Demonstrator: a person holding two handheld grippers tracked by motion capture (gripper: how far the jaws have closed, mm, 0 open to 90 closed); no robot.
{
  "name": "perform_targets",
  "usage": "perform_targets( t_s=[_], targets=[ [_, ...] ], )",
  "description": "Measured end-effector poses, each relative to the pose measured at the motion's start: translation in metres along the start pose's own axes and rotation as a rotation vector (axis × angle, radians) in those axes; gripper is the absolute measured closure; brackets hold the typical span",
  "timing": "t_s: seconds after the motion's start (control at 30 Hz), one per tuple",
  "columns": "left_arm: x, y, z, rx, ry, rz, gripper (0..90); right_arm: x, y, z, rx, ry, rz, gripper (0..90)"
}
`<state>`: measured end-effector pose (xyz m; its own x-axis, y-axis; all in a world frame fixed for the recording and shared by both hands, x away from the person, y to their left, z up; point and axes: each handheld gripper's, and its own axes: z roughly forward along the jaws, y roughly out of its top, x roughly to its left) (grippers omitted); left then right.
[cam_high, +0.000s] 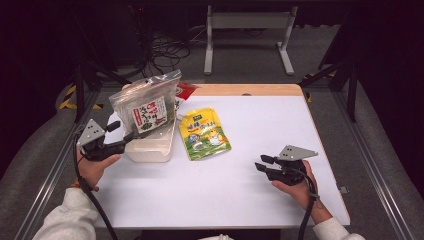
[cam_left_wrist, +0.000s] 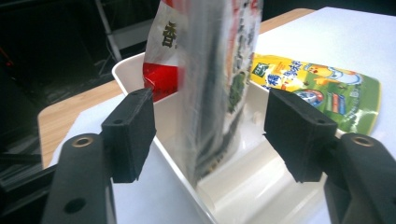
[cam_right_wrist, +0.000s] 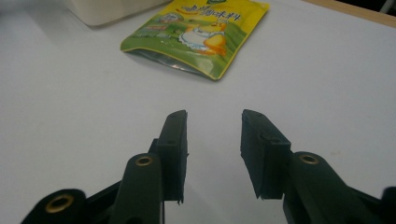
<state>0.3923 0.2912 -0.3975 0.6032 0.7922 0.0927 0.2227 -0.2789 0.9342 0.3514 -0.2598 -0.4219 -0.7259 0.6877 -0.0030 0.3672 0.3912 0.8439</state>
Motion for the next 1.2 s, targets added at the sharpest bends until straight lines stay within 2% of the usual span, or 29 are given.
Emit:
perform_targets(
  t_s=[0.13,0.23,0.37,0.47,0.53,0.6,0.63,0.7,0.77,0.83,0.87,0.93,1.0,1.1,1.2],
  targets=[
    [-0.015,-0.006,-0.016,0.014,0.017,0.017,29.2,-0.007,0.011,0.007,-0.019,0.005,0.008,61.9],
    [-0.031,-0.012,-0.027,0.022,0.001,0.023,27.1,-0.011,0.017,0.014,-0.026,0.009,0.017,61.3],
    [-0.055,-0.021,-0.032,0.064,-0.079,0.038,25.9,-0.013,0.028,0.029,-0.032,0.016,0.036,57.9],
    [-0.07,-0.031,-0.028,0.099,-0.149,0.013,25.4,-0.012,0.036,0.046,-0.026,0.028,0.044,54.9],
    [-0.083,-0.039,-0.02,0.169,-0.169,0.059,24.3,-0.01,0.043,0.062,-0.007,0.032,0.051,49.3],
    [-0.089,-0.042,-0.014,0.196,-0.19,0.074,23.6,-0.008,0.046,0.075,0.001,0.031,0.057,46.9],
    [-0.089,-0.042,-0.014,0.196,-0.19,0.074,23.3,-0.008,0.048,0.084,0.005,0.043,0.072,46.1],
    [-0.095,-0.045,-0.006,0.223,-0.216,0.096,22.7,-0.008,0.05,0.098,0.026,0.048,0.094,41.4],
    [-0.098,-0.046,-0.003,0.233,-0.226,0.1,22.2,-0.008,0.051,0.104,0.034,0.044,0.106,39.1],
    [-0.101,-0.047,0.003,0.25,-0.238,0.113,22.0,-0.011,0.052,0.12,0.045,0.05,0.141,35.9],
    [-0.103,-0.048,0.005,0.258,-0.245,0.12,21.9,-0.013,0.053,0.128,0.06,0.034,0.153,33.3],
    [-0.106,-0.049,0.009,0.274,-0.261,0.138,21.5,-0.019,0.052,0.14,0.072,0.054,0.215,31.3],
    [-0.107,-0.049,0.01,0.278,-0.268,0.148,21.3,-0.024,0.052,0.148,0.096,0.037,0.232,27.4],
    [-0.107,-0.049,0.011,0.277,-0.275,0.154,20.9,-0.026,0.054,0.155,0.106,0.068,0.252,24.1],
    [-0.108,-0.049,0.012,0.287,-0.278,0.16,20.2,-0.023,0.058,0.161,0.126,0.118,0.247,22.4]
  ],
)
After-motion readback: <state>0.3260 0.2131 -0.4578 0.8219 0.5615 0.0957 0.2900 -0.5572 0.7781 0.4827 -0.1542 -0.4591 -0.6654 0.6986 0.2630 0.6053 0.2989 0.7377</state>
